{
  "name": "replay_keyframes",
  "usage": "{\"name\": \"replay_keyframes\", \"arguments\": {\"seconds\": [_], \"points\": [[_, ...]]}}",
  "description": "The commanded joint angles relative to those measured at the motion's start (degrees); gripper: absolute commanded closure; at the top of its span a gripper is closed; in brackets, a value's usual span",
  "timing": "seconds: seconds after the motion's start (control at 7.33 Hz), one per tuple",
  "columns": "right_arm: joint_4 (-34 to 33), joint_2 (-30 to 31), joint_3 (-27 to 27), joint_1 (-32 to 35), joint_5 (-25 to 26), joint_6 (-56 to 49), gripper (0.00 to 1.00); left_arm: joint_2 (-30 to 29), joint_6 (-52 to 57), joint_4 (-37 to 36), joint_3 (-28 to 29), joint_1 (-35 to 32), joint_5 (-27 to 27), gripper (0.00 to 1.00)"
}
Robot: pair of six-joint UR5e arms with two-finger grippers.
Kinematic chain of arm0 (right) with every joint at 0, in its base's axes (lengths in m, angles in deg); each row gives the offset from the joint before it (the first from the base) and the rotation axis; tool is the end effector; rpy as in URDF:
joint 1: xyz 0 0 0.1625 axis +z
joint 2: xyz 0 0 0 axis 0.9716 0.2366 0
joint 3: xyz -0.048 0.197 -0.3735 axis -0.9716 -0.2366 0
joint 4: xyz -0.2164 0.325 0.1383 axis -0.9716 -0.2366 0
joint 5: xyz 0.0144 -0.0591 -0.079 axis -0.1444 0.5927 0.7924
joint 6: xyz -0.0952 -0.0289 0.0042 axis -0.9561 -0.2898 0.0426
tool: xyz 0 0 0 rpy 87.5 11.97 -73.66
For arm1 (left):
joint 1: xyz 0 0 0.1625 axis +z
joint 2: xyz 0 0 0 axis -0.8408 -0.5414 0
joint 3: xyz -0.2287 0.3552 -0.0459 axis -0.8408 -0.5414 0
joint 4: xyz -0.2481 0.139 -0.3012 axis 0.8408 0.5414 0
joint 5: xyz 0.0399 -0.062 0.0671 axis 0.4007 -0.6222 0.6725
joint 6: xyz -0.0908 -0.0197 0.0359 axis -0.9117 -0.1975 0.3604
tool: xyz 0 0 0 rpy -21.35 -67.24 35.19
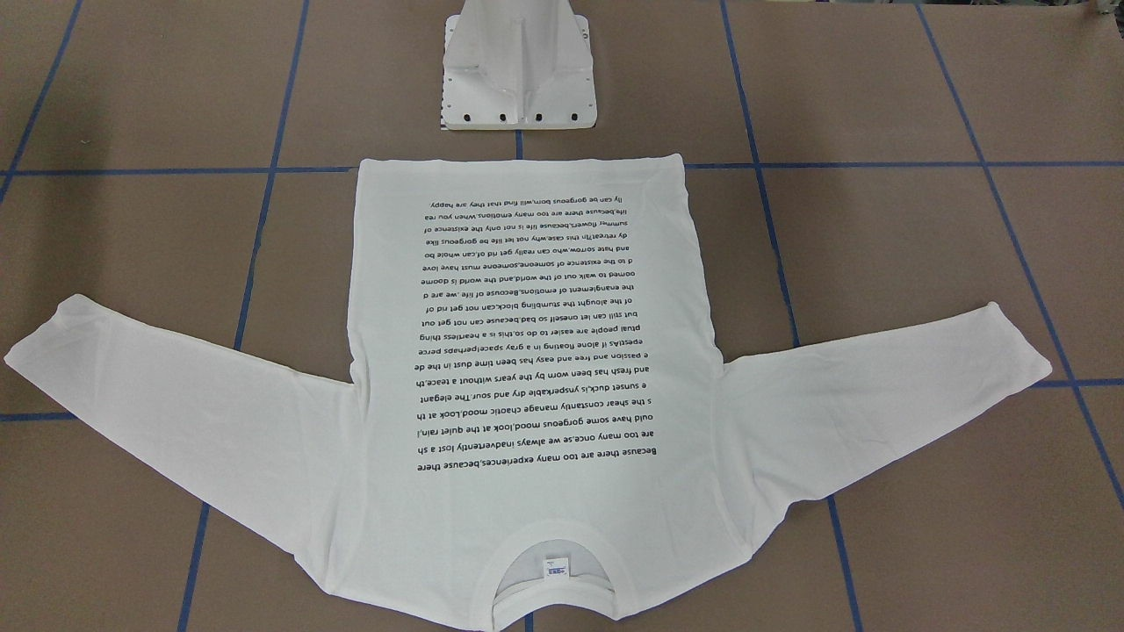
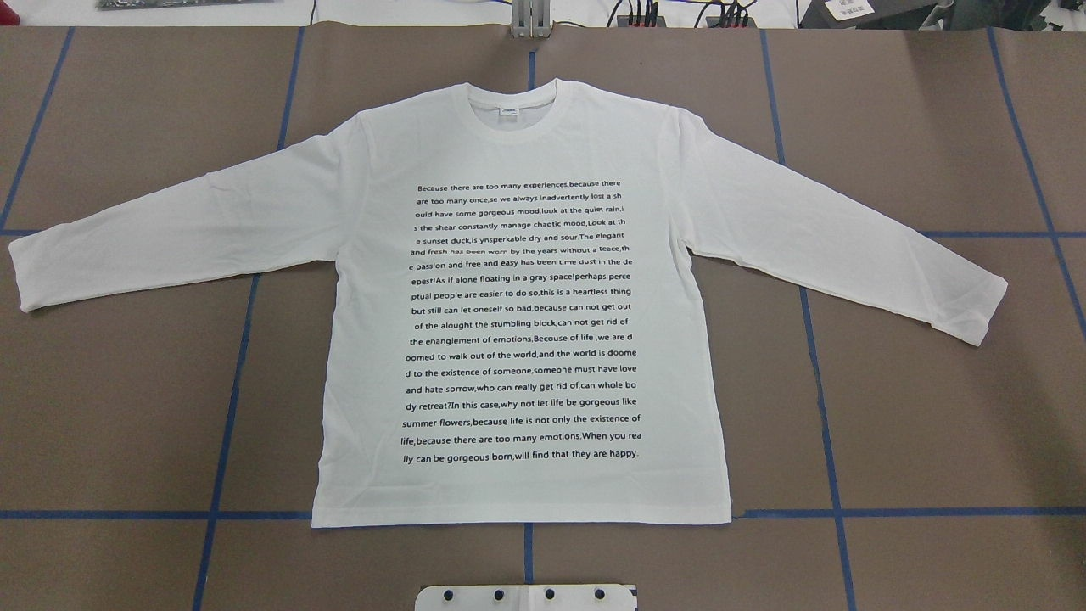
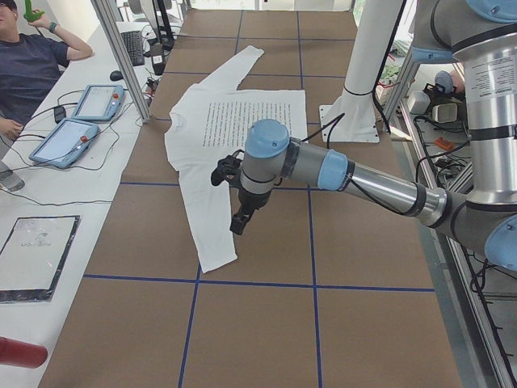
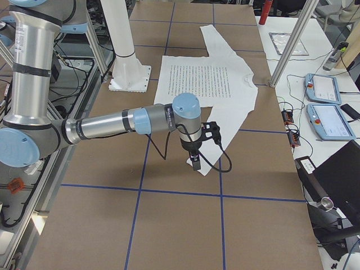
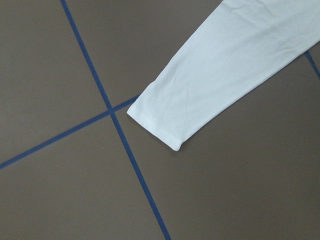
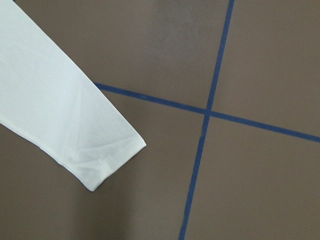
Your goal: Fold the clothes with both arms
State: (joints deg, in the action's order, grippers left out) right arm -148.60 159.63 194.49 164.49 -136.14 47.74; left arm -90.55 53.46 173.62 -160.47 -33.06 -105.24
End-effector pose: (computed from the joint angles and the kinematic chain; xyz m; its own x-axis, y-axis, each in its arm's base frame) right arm 0.0527 -0.4365 0.5348 0.7347 -0.2140 0.6437 0.0537 0.9643 0.2593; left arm -0.0659 -0.4437 0.4738 0.6895 0.5076 -0.5167 -0.1932 0.8164 0.5442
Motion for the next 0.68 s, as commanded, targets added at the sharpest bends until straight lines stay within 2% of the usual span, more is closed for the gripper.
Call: {"name": "replay_keyframes", "arguments": {"seconds": [0.0,0.14,0.27,0.55], "points": [[5.6,-0.7,-1.1,-0.5,-3.1,1.7,0.00,-3.5,-0.5,5.5,4.3,-0.2,0.0,0.00],[10.1,0.0,-2.1,-4.6,-2.9,6.5,0.00,-3.5,-0.4,5.5,4.0,-0.2,-0.2,0.00],[14.8,0.4,-2.5,-8.7,-2.1,16.3,0.00,-3.5,-0.4,5.5,3.8,-0.4,-0.2,0.00],[30.9,2.3,-7.4,-16.0,4.2,33.0,0.00,-3.5,-0.1,5.5,3.7,-0.5,-0.3,0.00]]}}
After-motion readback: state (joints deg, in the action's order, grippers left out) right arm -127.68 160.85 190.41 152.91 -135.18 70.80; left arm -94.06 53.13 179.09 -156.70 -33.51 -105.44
